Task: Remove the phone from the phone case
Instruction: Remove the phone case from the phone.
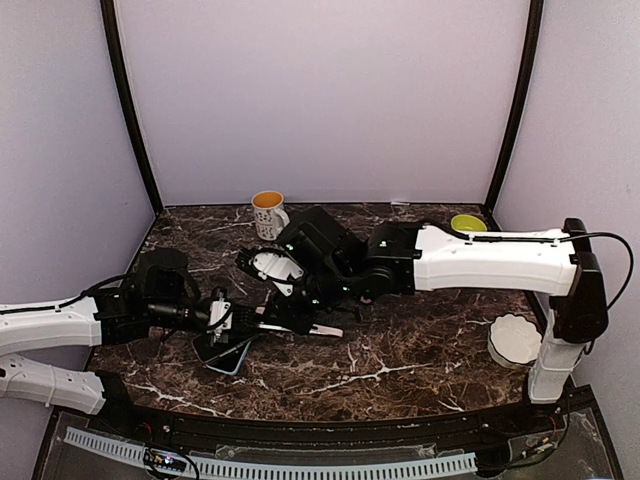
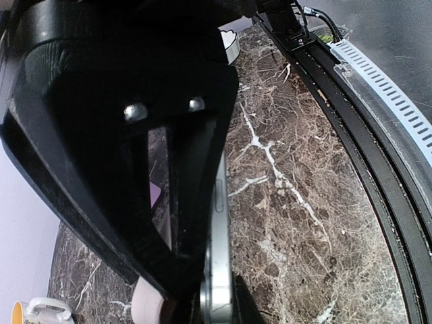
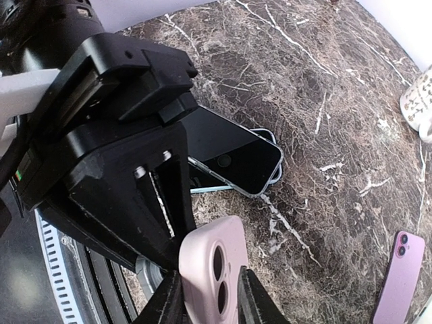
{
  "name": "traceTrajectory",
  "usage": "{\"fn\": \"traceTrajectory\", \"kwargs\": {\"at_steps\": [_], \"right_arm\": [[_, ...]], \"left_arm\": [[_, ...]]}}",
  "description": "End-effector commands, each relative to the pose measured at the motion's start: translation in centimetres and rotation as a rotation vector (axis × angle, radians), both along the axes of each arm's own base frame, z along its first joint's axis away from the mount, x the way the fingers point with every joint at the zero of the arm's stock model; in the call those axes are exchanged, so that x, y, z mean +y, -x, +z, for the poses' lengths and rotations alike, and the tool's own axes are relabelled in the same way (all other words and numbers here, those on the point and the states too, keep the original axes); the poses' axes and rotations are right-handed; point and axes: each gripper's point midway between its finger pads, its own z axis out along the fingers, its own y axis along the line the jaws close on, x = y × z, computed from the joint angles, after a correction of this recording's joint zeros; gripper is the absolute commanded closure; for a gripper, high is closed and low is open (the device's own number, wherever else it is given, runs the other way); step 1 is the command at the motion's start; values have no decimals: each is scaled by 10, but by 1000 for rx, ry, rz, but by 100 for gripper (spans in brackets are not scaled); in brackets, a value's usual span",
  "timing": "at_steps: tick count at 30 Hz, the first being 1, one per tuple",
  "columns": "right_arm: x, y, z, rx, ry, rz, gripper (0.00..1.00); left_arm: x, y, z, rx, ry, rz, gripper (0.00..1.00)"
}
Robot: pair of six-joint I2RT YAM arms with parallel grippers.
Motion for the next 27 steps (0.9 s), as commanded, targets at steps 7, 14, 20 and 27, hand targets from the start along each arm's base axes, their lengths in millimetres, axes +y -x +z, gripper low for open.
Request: {"fn": "traceTrajectory", "kwargs": {"at_steps": [7, 14, 20, 27], "right_arm": [[-12, 17, -25, 26, 104, 32, 83], [-20, 18, -20, 35, 86, 3, 84], [-25, 19, -23, 48, 77, -20, 89], [-25, 24, -21, 62, 55, -27, 91]], "left_arm": [[-7, -5, 59, -161, 168, -11, 100], [-5, -15, 59, -177, 157, 44, 100], [-3, -23, 60, -188, 150, 85, 100], [0, -34, 61, -205, 145, 151, 100]]}}
